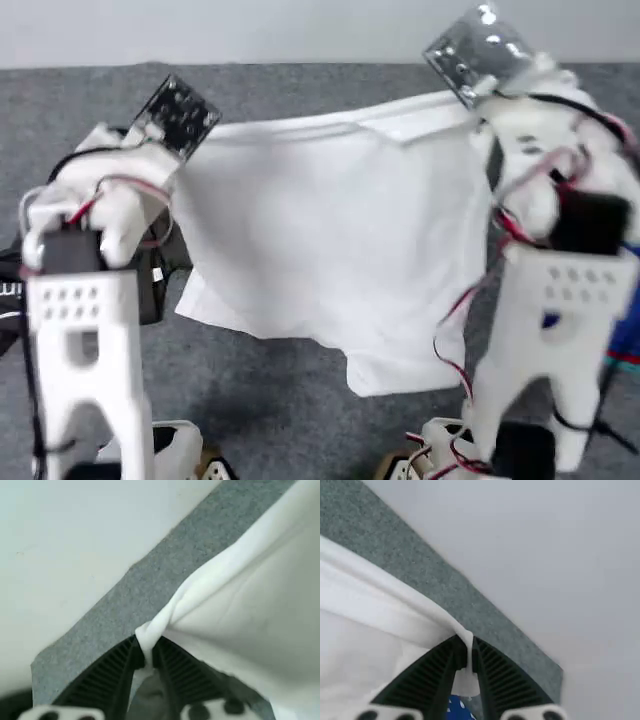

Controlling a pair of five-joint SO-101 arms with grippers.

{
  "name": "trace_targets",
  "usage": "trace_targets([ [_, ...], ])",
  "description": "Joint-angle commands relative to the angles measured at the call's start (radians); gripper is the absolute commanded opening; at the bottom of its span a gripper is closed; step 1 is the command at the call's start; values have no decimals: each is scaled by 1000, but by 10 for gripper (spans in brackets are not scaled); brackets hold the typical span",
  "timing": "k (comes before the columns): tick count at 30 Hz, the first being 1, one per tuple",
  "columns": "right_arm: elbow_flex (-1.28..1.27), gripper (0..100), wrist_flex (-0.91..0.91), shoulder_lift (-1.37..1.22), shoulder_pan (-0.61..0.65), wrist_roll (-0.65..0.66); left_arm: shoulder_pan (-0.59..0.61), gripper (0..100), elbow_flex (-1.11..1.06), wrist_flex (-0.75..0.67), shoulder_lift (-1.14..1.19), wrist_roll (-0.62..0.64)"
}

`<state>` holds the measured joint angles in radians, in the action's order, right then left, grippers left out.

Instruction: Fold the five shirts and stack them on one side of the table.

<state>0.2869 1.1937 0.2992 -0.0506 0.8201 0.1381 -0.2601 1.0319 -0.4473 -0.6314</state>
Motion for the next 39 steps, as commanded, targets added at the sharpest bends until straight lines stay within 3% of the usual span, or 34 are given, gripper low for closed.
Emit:
trace_targets([
  [1,-141,10,-282,-50,1,-5,-14,13,58,-160,184,-11],
  [5,-238,10,-590,-150,-1,26,-43,13,255,-204,419,-12],
  [10,-239,10,-845,-277,-1,63,-52,13,627,-201,720,-12],
  [15,-238,10,-1018,-364,8,149,-64,13,1036,-74,985,-61],
  [21,-238,10,-1087,-394,30,186,-91,13,1471,123,1240,-84],
  [26,-238,10,-1086,-390,33,186,-95,13,1709,270,1390,-120],
  [31,-135,10,-1132,-437,42,186,-72,13,1844,295,1468,-138],
  [39,137,10,-1127,-596,93,187,-66,13,1851,301,1473,-137],
])
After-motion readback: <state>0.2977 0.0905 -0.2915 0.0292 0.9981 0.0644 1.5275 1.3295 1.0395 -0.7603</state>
